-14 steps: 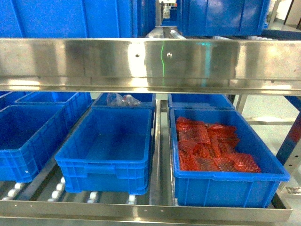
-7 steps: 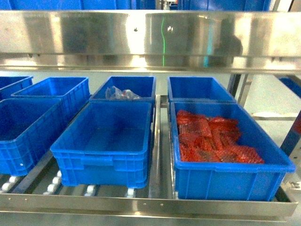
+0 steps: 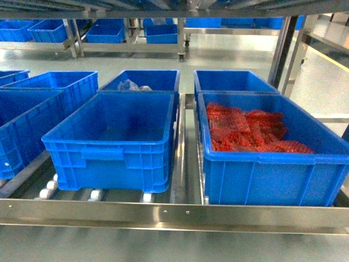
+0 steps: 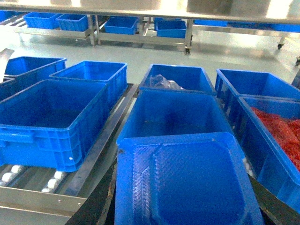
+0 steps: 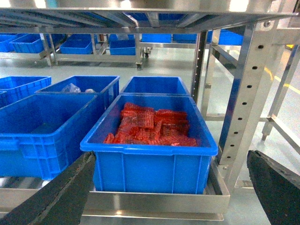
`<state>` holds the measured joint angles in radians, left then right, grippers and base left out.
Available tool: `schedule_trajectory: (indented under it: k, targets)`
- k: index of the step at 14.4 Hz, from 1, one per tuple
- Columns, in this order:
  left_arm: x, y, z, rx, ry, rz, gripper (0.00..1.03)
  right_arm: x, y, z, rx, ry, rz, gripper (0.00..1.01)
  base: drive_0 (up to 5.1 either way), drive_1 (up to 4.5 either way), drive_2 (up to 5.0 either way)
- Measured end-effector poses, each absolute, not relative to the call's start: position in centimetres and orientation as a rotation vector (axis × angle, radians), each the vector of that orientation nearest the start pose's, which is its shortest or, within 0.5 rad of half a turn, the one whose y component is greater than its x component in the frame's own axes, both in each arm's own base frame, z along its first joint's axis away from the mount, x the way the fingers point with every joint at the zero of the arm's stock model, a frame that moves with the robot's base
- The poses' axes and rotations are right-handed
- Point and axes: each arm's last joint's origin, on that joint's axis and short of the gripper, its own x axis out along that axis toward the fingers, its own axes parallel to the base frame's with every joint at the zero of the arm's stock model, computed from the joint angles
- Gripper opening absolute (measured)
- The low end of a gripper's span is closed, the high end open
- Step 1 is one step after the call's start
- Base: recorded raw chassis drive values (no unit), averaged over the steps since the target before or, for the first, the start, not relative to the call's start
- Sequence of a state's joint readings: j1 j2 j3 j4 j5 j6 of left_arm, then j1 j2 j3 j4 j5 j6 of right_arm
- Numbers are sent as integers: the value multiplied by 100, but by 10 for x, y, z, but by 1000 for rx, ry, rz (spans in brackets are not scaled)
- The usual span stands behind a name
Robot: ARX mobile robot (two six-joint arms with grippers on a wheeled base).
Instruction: Pick blue part to blue bin on bottom shelf
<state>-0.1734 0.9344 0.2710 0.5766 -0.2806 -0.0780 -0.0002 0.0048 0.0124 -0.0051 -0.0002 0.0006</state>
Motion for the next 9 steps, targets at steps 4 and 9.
schedule_trajectory:
  k: [4,9]
  targets:
    - [187,-25,204,-58,81,110,43,97,0,167,0,-3,0,98,0,0,0]
    - [187,-25,204,-58,82,110,43,97,0,167,0,-2,0,98,0,0,0]
